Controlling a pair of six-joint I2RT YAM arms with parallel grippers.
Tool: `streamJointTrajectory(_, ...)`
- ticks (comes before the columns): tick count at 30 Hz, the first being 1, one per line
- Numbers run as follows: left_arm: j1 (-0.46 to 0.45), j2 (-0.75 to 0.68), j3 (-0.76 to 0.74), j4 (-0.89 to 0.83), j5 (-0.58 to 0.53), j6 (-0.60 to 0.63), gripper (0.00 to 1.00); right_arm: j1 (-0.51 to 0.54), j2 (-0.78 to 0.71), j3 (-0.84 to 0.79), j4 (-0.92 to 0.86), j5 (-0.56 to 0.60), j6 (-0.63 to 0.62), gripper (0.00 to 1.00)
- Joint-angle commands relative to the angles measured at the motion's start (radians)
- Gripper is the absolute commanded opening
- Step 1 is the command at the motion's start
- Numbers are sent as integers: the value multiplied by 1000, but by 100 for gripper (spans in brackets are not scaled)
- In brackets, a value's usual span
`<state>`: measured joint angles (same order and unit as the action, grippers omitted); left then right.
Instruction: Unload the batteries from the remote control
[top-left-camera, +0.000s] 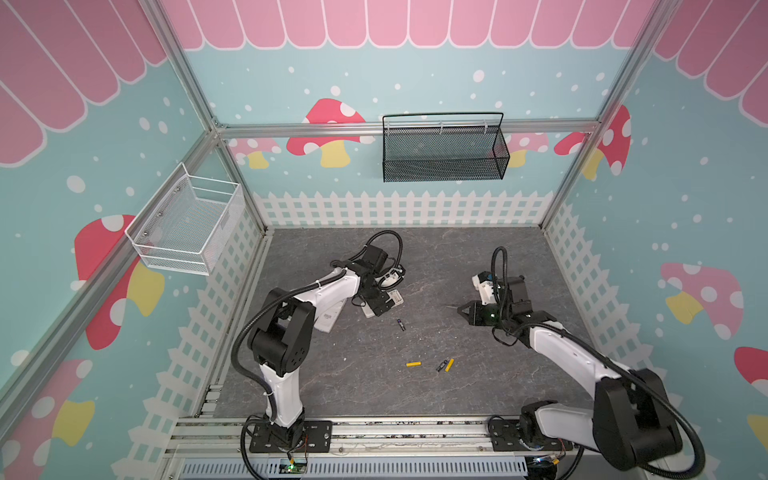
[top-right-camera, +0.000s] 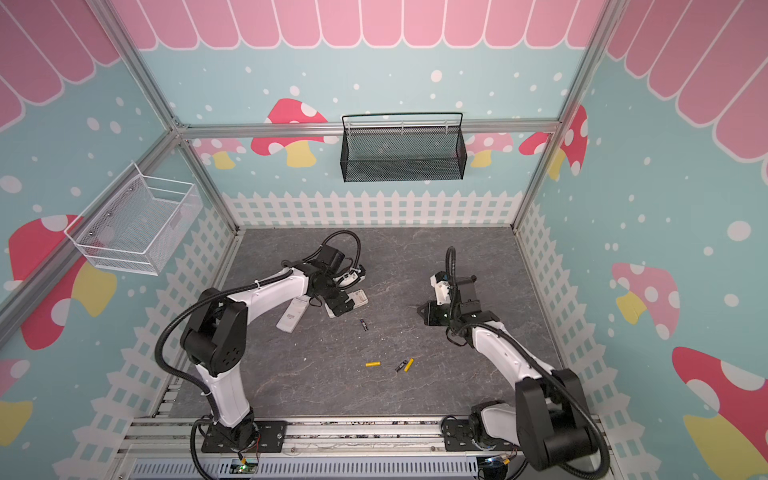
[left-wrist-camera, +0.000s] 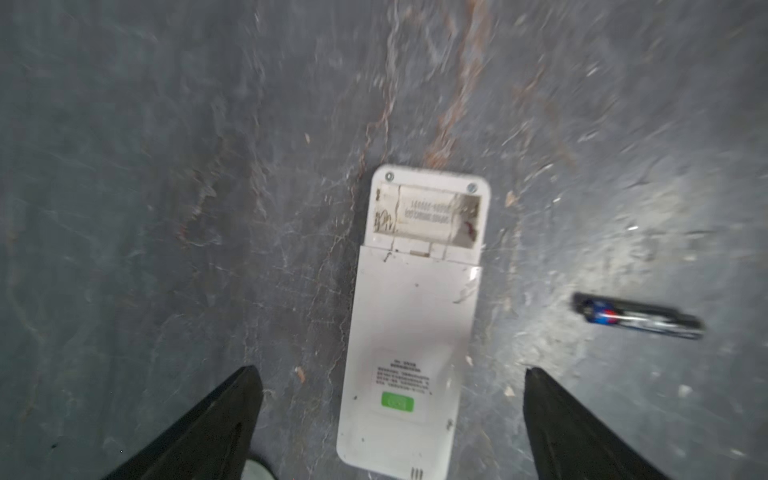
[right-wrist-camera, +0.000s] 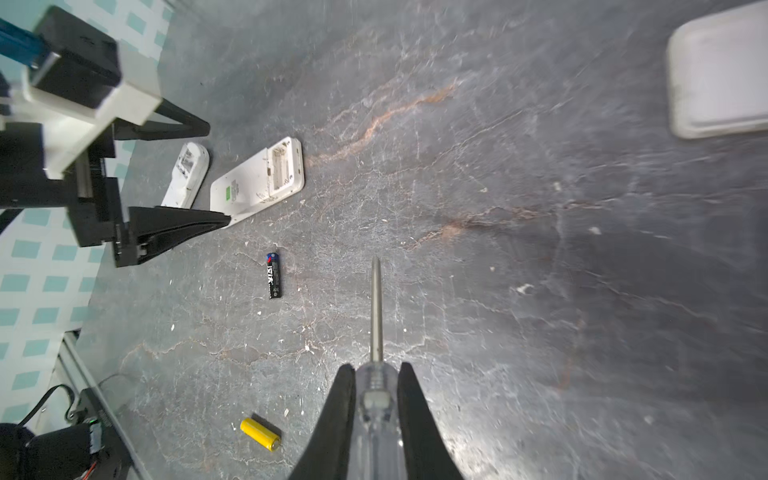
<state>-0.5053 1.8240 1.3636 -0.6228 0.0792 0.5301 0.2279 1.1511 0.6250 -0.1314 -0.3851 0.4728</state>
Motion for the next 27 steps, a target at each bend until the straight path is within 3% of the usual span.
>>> streamJointTrajectory(1,-118,-130,13,22,97,13,99,-11,-120,-24,34,149,-3,0)
streamJointTrajectory(6,-335,-110,26,10,101,-21,99,-30,-164,3,-57,261,-15,0)
streamJointTrajectory(9,-467,-57,19,54,62,-54,99,-50,-171,10,-66,267,12,0)
streamJointTrajectory(15,-665,31,-37,335,-48,-77,99,-128,-158,37,-102,281,9,0)
streamJointTrajectory(20,-727,141,-22,526,-142,-112,99,-237,-130,56,-107,191,-9,0)
streamJointTrajectory(27,-768,185,-111,588,-192,-35,99,-299,-117,61,-109,114,-33,0)
